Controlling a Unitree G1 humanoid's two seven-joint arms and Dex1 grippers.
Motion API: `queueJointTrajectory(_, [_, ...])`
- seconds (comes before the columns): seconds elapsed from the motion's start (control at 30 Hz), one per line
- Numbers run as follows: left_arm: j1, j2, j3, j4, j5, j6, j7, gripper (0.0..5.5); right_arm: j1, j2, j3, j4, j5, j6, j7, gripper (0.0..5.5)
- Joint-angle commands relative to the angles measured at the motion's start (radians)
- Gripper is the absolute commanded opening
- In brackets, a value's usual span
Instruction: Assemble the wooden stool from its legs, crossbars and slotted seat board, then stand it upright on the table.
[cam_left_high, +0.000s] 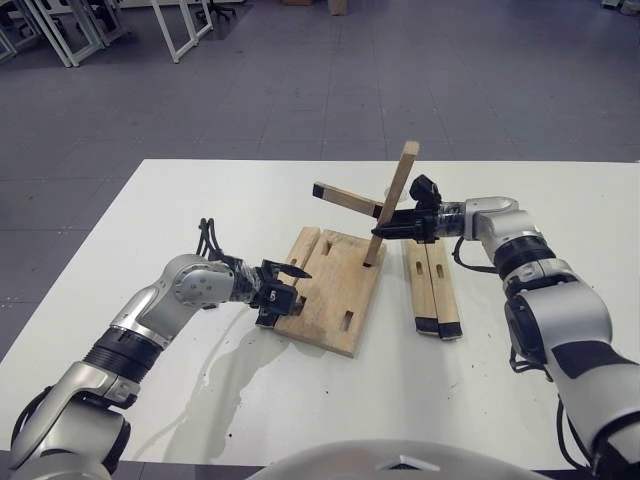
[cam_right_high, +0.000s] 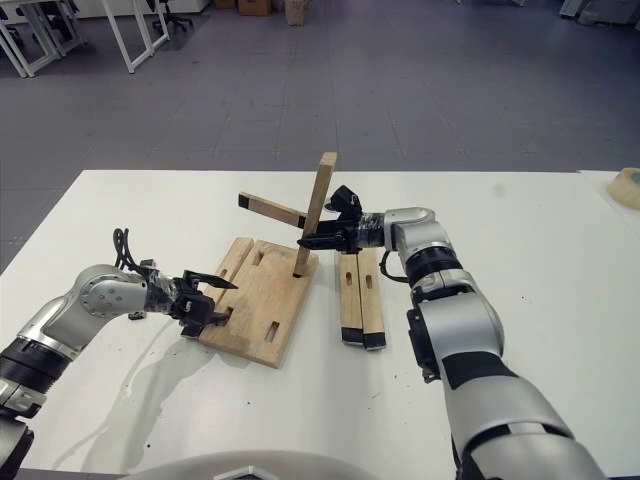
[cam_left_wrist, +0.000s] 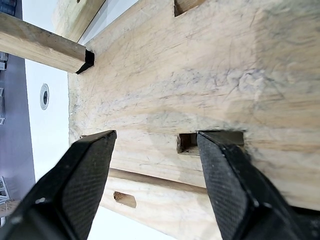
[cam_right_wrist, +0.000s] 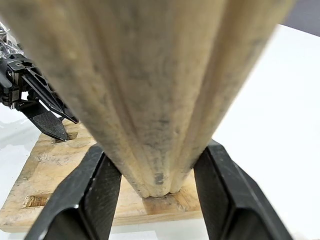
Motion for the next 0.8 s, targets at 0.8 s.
queueJointTrajectory(0.8, [0.072,-0.055,-0.044,-0.012,0.033,0.035,-0.021,2.99,-0.257,-0.025,-0.463,-0.585,0.383,0.105,-0.523,3.77])
